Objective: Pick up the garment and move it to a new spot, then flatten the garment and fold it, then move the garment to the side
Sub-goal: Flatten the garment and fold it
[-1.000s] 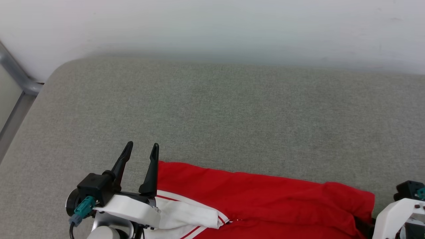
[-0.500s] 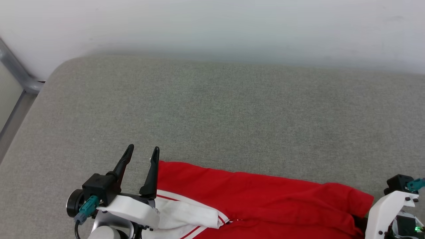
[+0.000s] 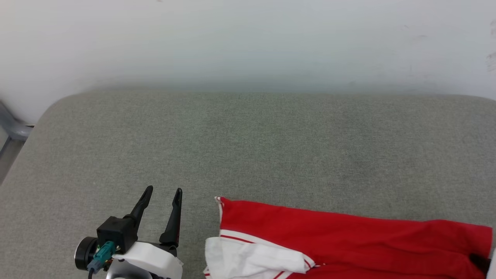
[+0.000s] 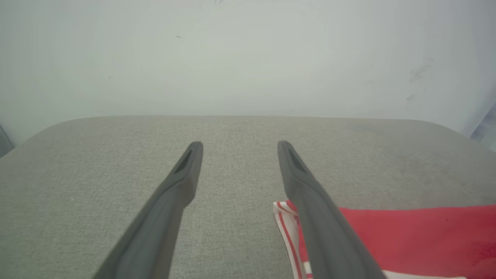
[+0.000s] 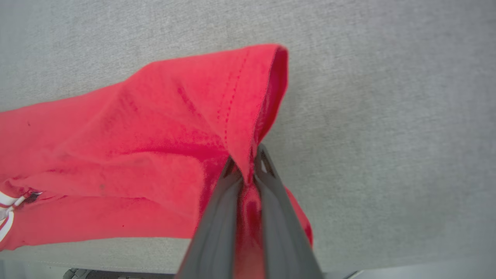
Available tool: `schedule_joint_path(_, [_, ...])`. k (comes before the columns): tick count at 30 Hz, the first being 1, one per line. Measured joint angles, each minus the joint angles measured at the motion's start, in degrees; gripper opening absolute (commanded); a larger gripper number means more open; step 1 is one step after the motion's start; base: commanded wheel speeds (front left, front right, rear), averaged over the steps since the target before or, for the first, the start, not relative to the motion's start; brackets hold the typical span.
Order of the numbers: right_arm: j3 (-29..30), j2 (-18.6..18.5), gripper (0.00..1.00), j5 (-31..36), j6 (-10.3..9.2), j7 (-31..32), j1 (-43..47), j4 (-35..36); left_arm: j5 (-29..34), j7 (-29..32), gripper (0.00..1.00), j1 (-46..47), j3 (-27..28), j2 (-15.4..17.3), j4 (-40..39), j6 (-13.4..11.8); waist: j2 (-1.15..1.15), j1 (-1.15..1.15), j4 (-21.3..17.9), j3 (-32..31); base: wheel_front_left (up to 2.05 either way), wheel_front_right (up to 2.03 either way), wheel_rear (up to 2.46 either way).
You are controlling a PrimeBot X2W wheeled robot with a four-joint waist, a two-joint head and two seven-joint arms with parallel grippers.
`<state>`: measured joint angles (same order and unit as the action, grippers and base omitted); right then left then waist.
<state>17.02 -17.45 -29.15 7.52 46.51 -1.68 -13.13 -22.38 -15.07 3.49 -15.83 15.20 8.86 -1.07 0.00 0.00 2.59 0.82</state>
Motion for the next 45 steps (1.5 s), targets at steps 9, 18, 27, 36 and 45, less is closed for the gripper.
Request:
schedule_joint_path(9, [7.56,1.86,0.0,-1.6,-0.01,4.6,-0.83,1.36,-0.13,0.0,1.0,-0.59,-0.52,0.02,0.48,-0.43,0.0,0.0,-0.94,-1.07,0.0,0.0,0.0])
schedule_joint_path(18, [10.89,12.94,0.0,-18.04,-0.02,18.13,-3.3,2.76,-0.55,0.27,1.0,-0.56,-1.58,-0.05,1.05,0.07,0.0,0.0,0.39,-1.7,0.0,0.0,0.0])
schedule_joint_path(27, [2.61,14.44,0.0,-34.57,-0.02,18.97,-4.0,-3.09,-0.55,0.51,1.0,0.97,-2.86,-0.37,1.57,0.85,0.0,0.0,3.03,-1.41,0.0,0.0,0.0])
schedule_joint_path(36, [-17.13,14.47,0.0,-48.76,-0.02,8.42,-6.22,-5.38,-0.55,0.6,1.0,2.74,-3.5,-0.42,1.56,1.07,0.0,0.0,4.89,1.14,0.0,0.0,0.0])
schedule_joint_path(45, [-32.23,14.55,0.0,-49.46,-0.03,-2.57,-10.17,-6.26,-0.55,0.37,1.0,5.25,-3.94,-1.67,1.97,1.57,0.0,0.0,6.54,4.72,0.0,0.0,0.0])
